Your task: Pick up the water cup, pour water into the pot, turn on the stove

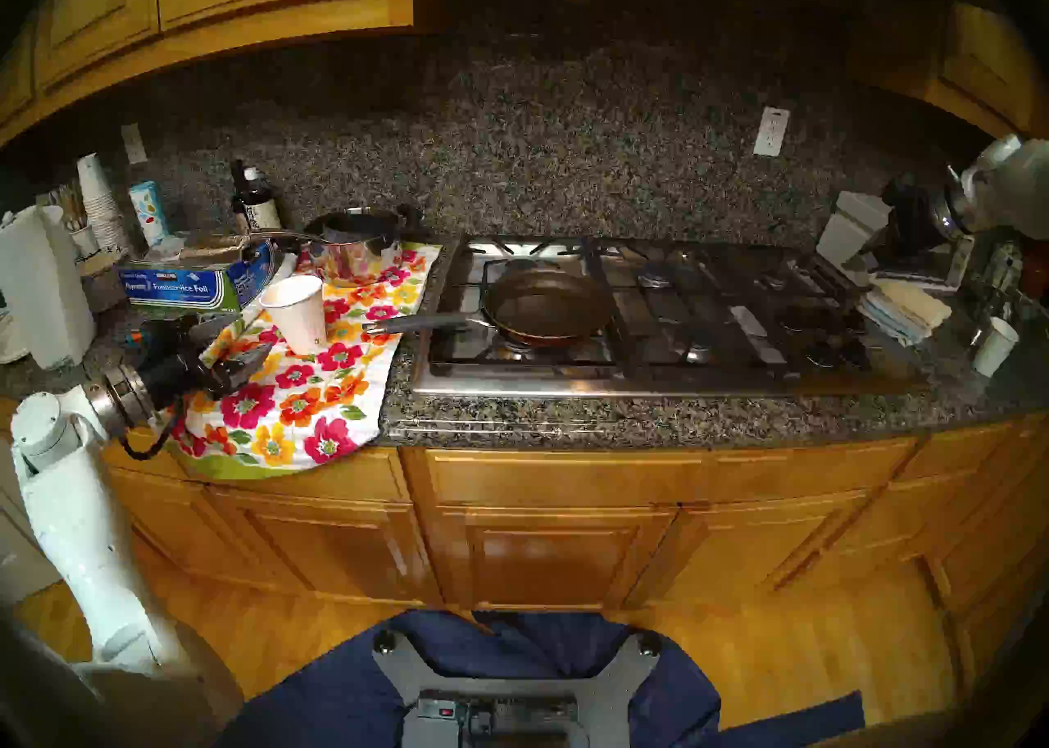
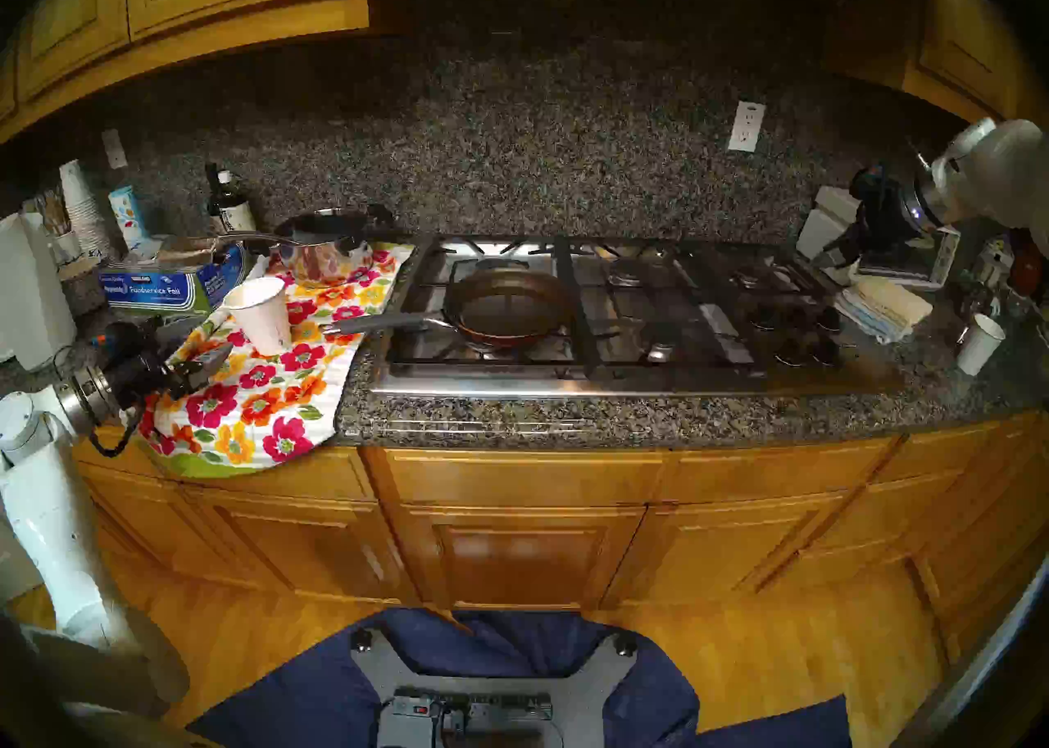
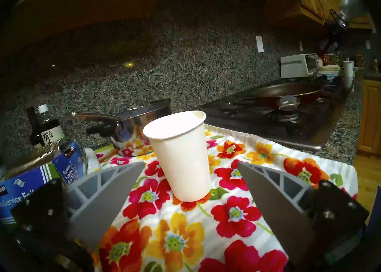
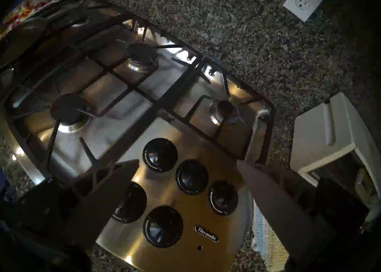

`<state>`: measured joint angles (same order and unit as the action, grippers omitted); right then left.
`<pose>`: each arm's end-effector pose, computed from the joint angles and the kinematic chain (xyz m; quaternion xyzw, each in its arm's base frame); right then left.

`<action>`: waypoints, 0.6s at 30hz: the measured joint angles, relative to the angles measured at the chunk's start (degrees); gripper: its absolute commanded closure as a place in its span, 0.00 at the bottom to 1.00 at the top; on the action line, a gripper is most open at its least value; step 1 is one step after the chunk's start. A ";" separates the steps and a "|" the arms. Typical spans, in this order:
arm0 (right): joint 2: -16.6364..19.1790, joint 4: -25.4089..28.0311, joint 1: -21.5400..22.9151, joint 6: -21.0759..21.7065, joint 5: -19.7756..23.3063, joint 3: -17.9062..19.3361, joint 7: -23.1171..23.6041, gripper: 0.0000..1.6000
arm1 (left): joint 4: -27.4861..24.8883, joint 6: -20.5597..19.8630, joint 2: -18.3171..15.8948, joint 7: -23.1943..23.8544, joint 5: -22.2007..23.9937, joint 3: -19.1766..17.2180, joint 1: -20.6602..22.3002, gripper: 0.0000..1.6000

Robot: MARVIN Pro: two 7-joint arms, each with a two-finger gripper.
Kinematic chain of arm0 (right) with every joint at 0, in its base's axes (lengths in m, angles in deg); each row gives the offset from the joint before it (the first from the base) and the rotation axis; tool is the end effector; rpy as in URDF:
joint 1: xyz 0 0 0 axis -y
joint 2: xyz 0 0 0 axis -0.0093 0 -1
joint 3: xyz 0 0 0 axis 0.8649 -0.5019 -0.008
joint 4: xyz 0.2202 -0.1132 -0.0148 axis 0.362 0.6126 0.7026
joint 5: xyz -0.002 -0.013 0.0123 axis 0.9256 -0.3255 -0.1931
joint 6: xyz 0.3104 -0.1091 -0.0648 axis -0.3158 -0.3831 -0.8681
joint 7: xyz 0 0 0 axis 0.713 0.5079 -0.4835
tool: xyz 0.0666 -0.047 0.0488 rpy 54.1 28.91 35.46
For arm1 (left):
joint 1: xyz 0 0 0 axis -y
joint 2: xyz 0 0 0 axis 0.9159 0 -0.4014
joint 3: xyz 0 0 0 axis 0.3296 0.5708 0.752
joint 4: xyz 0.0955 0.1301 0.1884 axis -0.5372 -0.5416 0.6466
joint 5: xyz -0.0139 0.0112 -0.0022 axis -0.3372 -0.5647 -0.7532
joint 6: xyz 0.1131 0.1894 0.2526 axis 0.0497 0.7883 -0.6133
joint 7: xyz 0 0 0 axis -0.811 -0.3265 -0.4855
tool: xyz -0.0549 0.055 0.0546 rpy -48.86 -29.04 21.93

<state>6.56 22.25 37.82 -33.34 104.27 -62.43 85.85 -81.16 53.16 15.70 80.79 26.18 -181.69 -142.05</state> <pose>0.4862 -0.3538 0.0034 0.8938 0.2826 0.3445 0.0511 0.3472 0.3072 -0.1558 0.6822 -0.2786 0.6686 0.1004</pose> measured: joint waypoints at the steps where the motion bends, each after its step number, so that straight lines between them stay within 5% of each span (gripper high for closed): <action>1: -0.23 0.49 0.25 0.75 0.01 -0.27 -0.43 0.00 | 0.00 0.00 -0.01 0.00 0.02 0.00 -0.01 0.00; 18: -3.49 8.19 3.56 7.25 1.93 -0.75 -7.27 0.00 | -0.01 0.03 -0.14 0.00 0.17 0.08 -0.14 0.00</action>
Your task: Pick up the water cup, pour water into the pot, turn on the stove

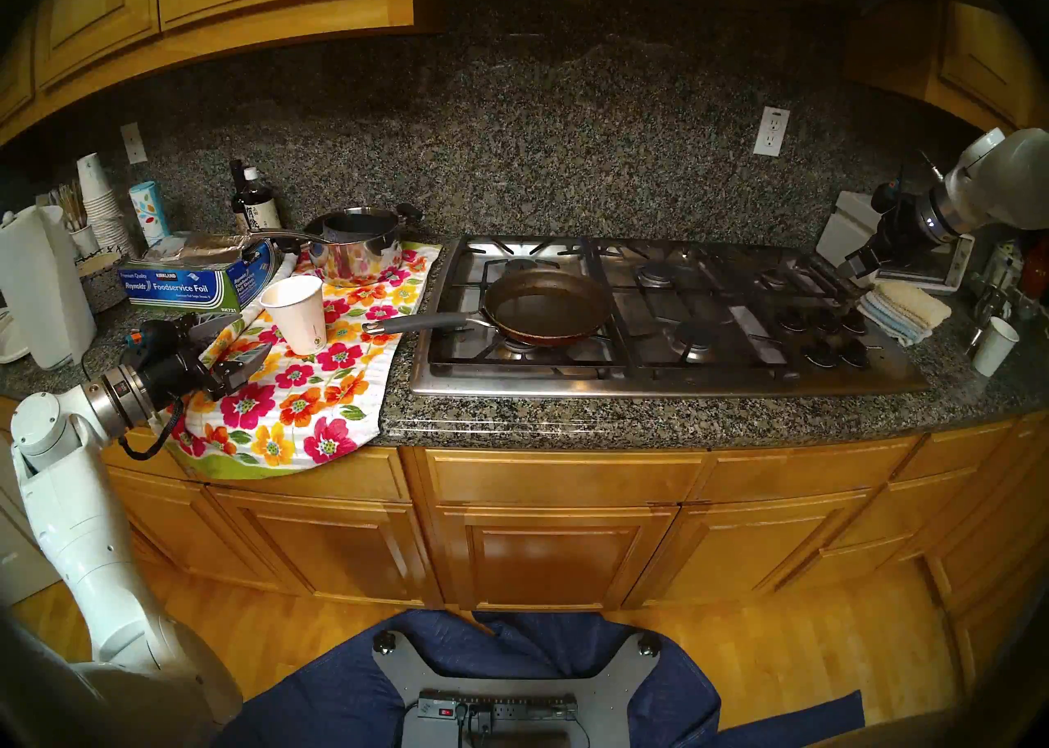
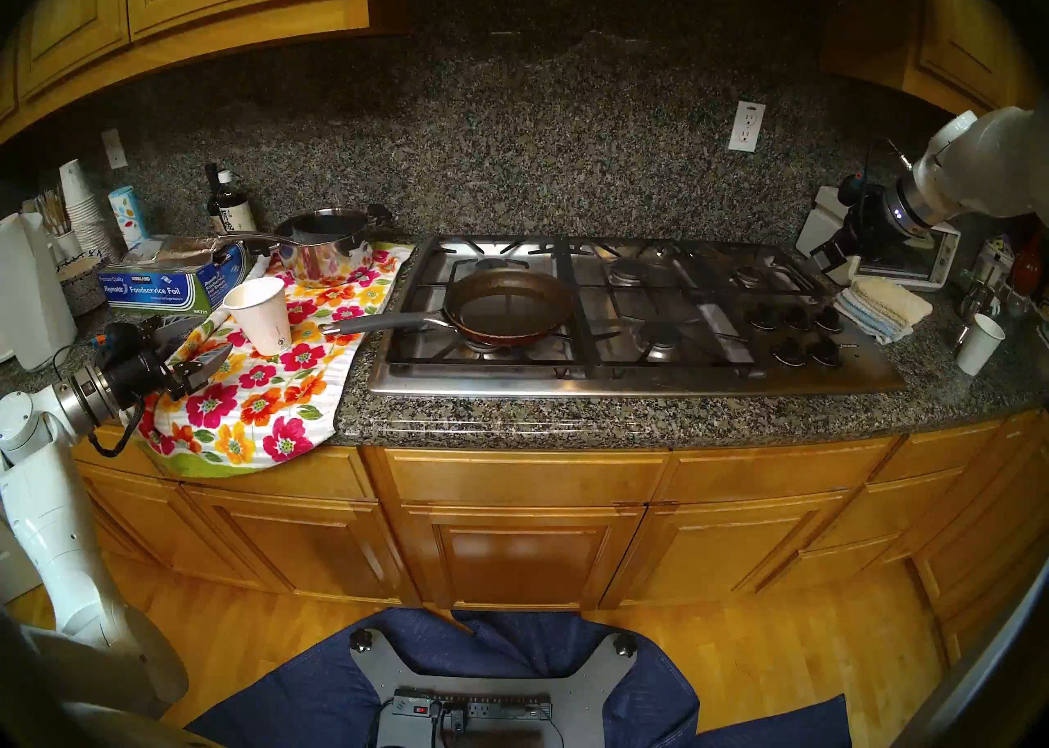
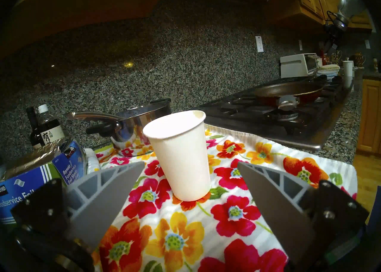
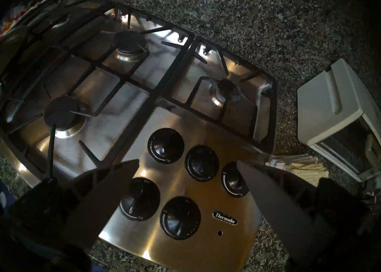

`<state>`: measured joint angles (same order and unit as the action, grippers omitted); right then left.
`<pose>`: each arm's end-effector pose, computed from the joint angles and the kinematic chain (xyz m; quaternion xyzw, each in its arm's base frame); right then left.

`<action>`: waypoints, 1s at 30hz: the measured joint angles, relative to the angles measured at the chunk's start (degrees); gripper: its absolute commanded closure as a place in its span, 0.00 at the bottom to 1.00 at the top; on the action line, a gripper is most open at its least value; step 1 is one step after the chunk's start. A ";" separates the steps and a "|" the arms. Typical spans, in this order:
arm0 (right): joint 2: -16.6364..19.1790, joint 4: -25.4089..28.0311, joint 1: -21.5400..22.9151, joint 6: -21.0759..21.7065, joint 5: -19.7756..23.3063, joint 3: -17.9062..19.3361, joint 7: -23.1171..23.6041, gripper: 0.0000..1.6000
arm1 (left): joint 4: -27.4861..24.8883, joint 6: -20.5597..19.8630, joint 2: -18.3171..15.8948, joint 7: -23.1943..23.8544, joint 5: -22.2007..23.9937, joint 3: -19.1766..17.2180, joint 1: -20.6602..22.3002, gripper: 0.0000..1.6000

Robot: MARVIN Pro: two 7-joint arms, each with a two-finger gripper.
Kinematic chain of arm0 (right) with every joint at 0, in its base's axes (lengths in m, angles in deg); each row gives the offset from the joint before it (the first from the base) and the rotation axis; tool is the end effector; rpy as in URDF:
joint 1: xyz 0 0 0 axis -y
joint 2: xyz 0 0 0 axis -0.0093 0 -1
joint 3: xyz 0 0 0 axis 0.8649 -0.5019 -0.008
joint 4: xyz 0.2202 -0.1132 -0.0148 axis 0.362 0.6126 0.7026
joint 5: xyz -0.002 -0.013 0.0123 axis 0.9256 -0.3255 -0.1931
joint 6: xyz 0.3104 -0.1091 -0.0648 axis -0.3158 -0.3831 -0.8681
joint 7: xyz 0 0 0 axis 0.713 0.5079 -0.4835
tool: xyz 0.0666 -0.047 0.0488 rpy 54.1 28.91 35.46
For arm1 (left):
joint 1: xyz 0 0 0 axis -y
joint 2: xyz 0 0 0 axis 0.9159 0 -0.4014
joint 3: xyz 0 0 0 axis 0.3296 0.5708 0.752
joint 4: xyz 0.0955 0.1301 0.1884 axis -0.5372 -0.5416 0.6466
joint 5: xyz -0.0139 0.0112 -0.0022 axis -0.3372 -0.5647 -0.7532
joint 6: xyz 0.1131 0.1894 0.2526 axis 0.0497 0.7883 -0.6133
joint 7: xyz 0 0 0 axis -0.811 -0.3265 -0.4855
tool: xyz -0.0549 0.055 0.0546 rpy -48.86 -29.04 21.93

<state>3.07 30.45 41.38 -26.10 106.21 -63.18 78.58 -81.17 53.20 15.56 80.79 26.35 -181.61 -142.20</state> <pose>0.4924 -0.3315 -0.0069 0.9175 0.2253 0.3227 0.0572 0.3469 0.3072 -0.1557 0.6821 -0.2796 0.6682 0.1004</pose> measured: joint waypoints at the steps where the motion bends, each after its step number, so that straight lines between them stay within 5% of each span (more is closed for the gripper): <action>1: -0.15 0.28 0.20 0.12 0.07 0.00 -0.37 0.00 | 0.00 0.00 -0.01 0.00 0.01 0.00 0.00 0.00; 30: -1.64 5.77 3.92 0.12 0.84 -0.23 -6.60 0.00 | 0.00 0.00 -0.22 0.00 0.47 0.13 -0.09 0.00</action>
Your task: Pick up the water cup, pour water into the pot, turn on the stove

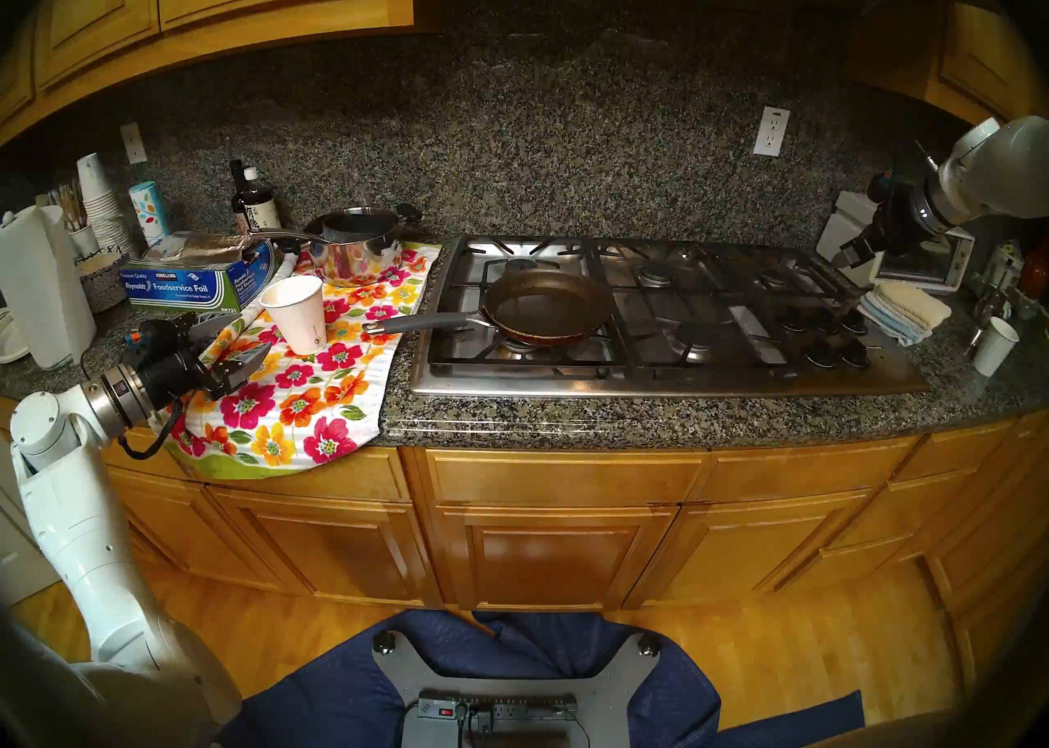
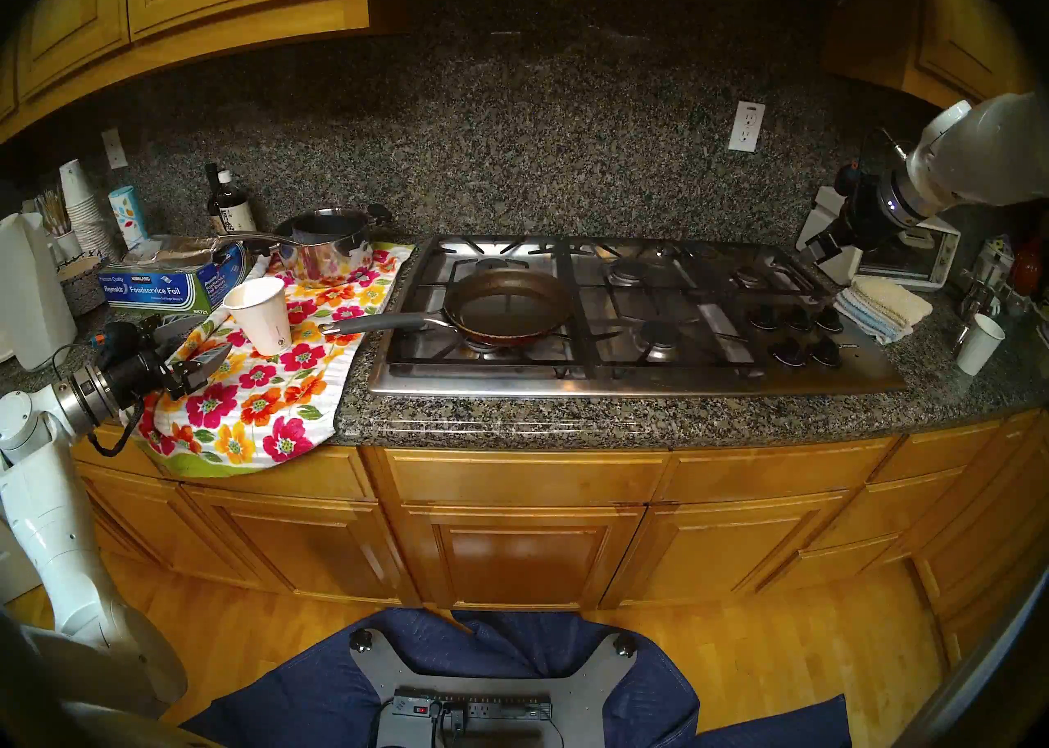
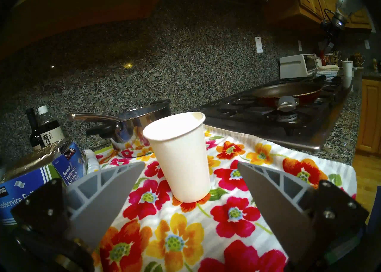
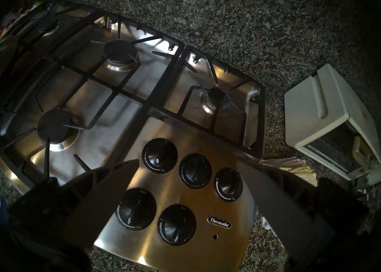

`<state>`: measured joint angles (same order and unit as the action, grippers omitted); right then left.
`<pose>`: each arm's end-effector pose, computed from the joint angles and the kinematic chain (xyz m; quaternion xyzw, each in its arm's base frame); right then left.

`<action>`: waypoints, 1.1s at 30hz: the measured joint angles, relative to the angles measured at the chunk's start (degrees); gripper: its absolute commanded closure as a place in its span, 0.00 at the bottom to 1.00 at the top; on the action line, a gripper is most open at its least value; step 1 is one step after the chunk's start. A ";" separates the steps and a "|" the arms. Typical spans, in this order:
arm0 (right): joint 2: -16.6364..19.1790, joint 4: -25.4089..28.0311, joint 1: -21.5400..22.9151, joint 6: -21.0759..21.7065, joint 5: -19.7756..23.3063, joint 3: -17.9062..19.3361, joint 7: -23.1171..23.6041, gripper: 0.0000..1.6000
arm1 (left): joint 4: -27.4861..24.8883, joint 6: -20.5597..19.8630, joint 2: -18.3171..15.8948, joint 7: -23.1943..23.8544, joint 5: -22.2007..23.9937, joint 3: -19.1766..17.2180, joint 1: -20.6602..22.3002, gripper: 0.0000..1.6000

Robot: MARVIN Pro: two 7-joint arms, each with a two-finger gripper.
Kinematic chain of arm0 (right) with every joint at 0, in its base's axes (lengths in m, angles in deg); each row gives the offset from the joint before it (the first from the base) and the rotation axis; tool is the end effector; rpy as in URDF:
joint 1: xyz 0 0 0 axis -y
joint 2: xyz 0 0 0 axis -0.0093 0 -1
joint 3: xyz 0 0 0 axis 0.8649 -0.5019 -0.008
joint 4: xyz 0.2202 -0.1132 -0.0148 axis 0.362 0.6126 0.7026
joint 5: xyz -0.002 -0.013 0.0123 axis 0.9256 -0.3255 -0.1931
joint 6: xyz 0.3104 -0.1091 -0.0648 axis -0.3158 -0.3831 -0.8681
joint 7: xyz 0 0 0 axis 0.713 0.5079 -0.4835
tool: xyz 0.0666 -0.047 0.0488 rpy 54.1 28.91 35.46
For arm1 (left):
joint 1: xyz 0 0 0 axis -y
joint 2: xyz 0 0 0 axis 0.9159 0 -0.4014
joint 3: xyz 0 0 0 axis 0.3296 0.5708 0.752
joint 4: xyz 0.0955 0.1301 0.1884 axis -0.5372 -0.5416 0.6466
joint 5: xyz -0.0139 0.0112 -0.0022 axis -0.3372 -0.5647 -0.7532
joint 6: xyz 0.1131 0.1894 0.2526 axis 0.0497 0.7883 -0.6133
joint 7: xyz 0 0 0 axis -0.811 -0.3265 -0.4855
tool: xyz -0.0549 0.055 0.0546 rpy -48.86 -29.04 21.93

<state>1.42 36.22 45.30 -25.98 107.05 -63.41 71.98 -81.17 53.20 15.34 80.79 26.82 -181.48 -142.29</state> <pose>0.4947 -0.3199 -0.0014 0.9137 0.2100 0.3380 0.0823 0.3468 0.3073 -0.1545 0.6803 -0.2808 0.6694 0.1011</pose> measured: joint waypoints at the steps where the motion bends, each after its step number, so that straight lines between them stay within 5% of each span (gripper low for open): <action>1: -0.04 0.17 0.04 0.01 0.16 0.07 -0.31 0.00 | 0.00 0.00 -0.01 0.00 0.01 0.00 0.00 0.00; 18: -3.44 11.08 1.33 2.29 3.18 1.53 -9.54 0.00 | 0.01 0.01 -0.09 0.00 0.12 0.10 -0.08 0.00; 33: -2.34 19.97 6.61 1.29 8.58 0.52 -17.69 0.00 | 0.01 0.01 -0.12 0.00 0.13 0.18 -0.18 0.00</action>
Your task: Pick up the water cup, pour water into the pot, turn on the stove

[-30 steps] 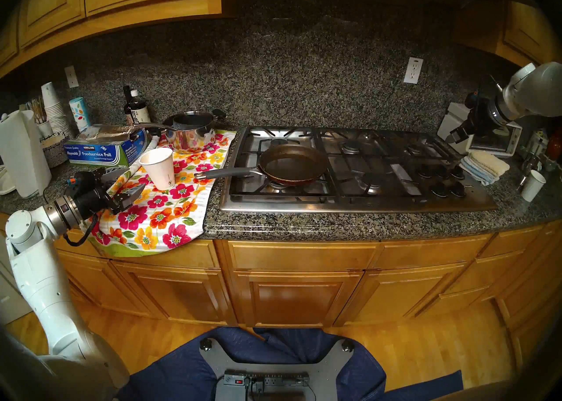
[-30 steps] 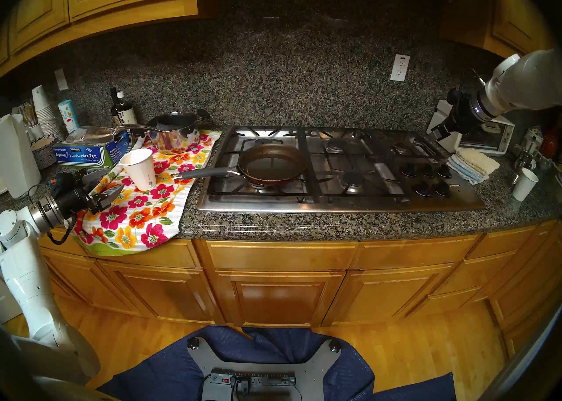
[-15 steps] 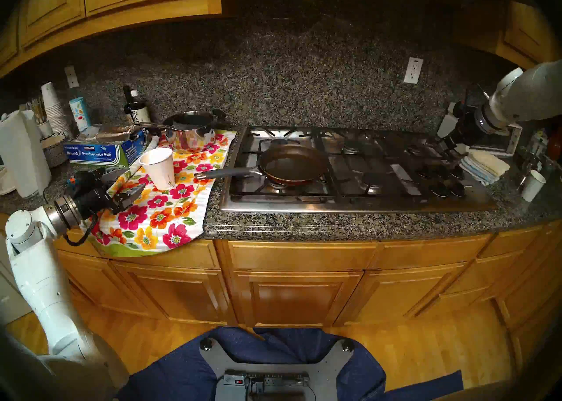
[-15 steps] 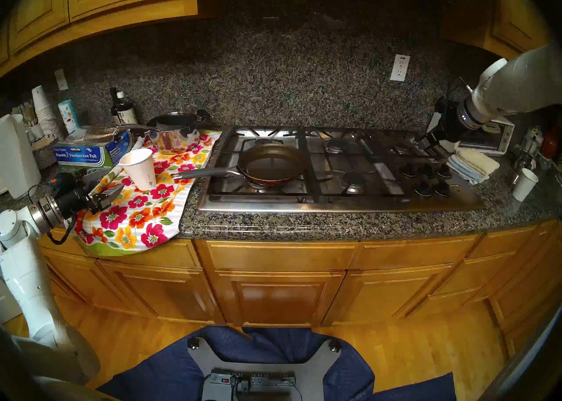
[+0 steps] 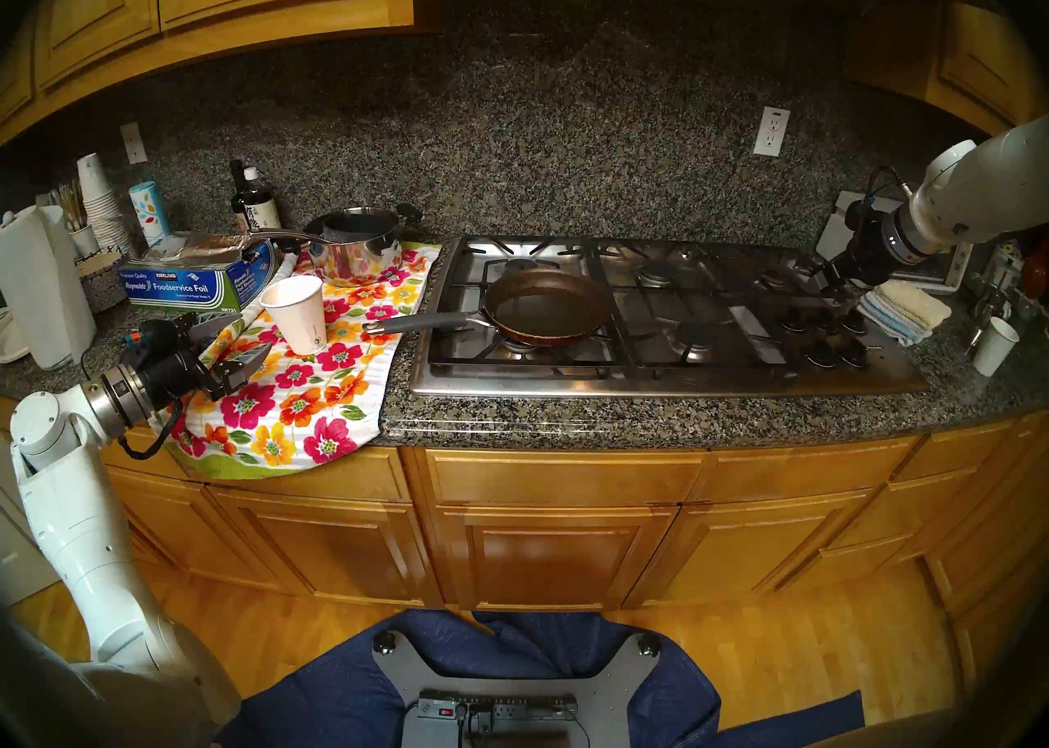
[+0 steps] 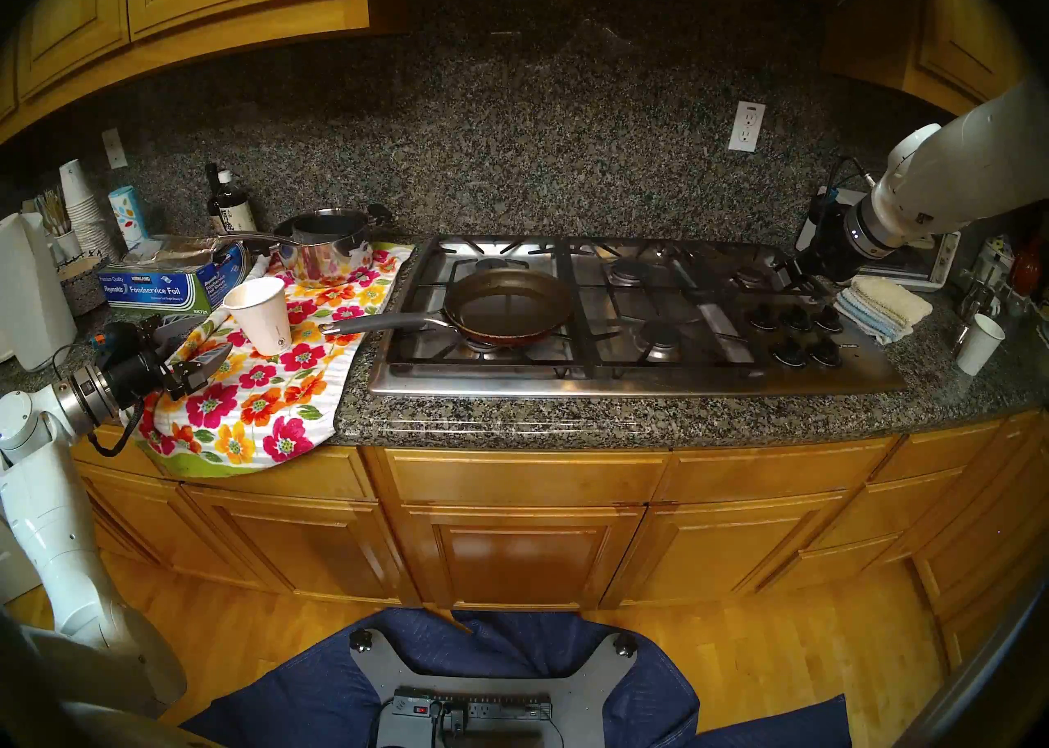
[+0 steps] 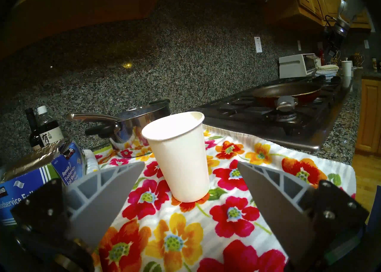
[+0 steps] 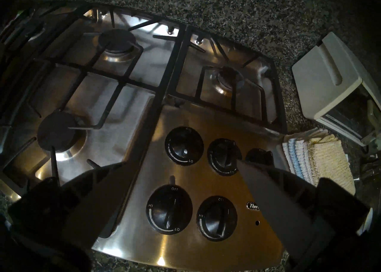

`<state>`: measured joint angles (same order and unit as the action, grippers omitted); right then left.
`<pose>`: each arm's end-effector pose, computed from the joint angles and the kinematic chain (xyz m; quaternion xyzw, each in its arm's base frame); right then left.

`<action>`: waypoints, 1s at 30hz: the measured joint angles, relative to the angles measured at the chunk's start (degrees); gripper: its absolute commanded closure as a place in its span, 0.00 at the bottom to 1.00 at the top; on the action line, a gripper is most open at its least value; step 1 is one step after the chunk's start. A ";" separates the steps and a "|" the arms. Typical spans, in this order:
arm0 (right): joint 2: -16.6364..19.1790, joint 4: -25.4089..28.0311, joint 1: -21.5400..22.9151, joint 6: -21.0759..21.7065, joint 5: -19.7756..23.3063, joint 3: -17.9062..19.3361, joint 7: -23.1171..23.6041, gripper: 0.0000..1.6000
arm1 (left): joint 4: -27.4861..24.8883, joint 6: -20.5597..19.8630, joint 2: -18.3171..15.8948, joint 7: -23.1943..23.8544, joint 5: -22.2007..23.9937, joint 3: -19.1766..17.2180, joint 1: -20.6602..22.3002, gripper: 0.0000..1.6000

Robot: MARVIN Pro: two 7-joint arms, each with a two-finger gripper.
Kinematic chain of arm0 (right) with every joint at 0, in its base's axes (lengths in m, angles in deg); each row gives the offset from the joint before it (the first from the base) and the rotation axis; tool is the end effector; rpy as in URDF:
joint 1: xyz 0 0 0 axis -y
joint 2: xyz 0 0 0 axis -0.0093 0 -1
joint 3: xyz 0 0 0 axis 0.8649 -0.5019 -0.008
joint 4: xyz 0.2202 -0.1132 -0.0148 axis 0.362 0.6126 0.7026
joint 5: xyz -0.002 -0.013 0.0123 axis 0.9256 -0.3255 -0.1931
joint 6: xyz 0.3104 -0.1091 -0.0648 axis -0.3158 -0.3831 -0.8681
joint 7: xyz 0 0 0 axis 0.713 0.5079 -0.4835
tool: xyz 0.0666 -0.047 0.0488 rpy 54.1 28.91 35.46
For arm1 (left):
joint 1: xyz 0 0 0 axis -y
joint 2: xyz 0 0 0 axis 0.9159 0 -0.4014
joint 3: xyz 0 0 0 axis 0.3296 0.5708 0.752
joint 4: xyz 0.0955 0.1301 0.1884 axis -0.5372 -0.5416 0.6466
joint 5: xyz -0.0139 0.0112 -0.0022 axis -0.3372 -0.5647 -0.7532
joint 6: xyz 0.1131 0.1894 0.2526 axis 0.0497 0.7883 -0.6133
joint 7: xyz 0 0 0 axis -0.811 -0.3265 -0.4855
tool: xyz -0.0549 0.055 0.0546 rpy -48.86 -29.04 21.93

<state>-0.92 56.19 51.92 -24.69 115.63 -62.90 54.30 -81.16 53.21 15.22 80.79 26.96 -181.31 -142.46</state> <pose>0.4782 -0.2767 -0.0530 0.9304 0.1200 0.3373 0.0781 0.3469 0.3069 -0.1548 0.6807 -0.2821 0.6684 0.1019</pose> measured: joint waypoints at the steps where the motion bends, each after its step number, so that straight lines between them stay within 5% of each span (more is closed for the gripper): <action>1: 0.16 0.38 0.26 -0.26 0.28 -0.11 -0.31 0.00 | 0.00 0.00 0.00 0.00 0.00 0.00 0.00 0.00; 14: 0.90 9.54 4.38 -5.54 1.76 -3.42 -6.29 0.00 | 0.00 0.00 -0.04 0.00 0.09 0.01 -0.09 0.00; 30: -0.43 13.83 6.39 -8.56 1.83 -4.57 -8.75 0.00 | 0.00 0.00 -0.08 0.00 0.24 0.00 -0.16 0.00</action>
<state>-1.35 70.02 58.31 -33.25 117.46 -67.47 45.54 -81.16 53.21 15.13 80.79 27.20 -181.30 -142.62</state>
